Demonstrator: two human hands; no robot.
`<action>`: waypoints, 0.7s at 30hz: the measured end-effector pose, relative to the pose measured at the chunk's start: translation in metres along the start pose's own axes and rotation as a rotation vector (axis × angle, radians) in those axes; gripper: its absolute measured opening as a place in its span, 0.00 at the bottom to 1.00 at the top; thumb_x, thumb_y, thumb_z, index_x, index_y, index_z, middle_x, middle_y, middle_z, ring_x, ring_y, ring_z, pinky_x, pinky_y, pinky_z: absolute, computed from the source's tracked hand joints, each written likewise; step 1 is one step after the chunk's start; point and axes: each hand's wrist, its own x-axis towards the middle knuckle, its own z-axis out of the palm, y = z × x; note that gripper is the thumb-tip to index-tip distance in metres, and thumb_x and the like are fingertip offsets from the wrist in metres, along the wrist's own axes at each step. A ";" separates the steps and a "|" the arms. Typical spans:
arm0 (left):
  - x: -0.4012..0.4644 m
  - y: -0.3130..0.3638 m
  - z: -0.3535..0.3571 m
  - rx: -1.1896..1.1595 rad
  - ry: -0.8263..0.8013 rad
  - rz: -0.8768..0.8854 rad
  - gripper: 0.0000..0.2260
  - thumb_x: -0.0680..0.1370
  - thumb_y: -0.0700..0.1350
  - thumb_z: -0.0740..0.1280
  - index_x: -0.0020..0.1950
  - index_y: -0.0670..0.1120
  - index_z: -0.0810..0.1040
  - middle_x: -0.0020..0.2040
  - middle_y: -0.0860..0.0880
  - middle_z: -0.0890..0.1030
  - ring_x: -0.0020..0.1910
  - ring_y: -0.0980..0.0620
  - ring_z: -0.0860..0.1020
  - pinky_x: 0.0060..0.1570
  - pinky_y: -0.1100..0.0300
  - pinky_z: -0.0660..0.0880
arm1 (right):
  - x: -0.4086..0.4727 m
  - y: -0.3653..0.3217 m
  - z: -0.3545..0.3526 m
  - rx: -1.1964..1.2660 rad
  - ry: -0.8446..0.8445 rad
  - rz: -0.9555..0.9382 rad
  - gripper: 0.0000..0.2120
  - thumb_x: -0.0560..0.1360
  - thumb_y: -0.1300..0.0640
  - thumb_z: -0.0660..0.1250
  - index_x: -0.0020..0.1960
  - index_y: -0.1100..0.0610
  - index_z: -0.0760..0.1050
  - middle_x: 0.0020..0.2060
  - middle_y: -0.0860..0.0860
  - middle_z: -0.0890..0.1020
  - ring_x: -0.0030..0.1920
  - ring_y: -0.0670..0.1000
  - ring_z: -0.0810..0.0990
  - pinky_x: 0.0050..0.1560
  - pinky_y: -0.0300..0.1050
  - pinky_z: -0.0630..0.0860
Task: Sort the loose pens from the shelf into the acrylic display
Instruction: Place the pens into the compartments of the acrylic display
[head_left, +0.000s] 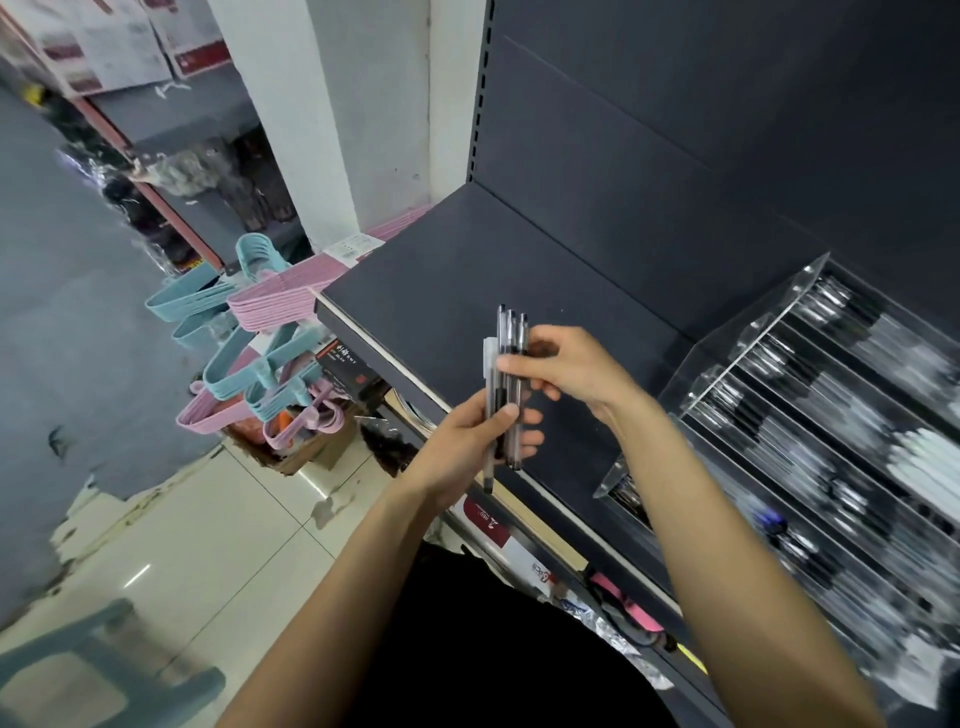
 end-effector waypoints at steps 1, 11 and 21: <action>0.000 0.001 -0.001 0.004 -0.002 -0.006 0.09 0.82 0.39 0.57 0.58 0.45 0.75 0.43 0.50 0.83 0.42 0.52 0.82 0.46 0.58 0.78 | 0.004 -0.003 -0.004 0.018 0.031 -0.018 0.10 0.72 0.54 0.72 0.51 0.55 0.79 0.36 0.47 0.79 0.31 0.43 0.73 0.26 0.35 0.66; -0.006 -0.004 -0.008 0.043 0.013 0.002 0.09 0.82 0.38 0.58 0.58 0.44 0.75 0.42 0.49 0.82 0.43 0.53 0.81 0.47 0.57 0.77 | 0.026 -0.055 -0.033 -0.119 0.070 -0.183 0.02 0.72 0.53 0.72 0.43 0.51 0.80 0.36 0.41 0.81 0.37 0.36 0.76 0.43 0.29 0.70; 0.002 0.008 -0.002 -0.344 0.229 0.189 0.10 0.83 0.37 0.54 0.57 0.42 0.73 0.52 0.47 0.83 0.49 0.51 0.83 0.49 0.58 0.80 | -0.050 -0.010 0.030 0.344 0.600 -0.156 0.06 0.73 0.63 0.69 0.41 0.53 0.76 0.36 0.50 0.84 0.37 0.47 0.82 0.36 0.41 0.76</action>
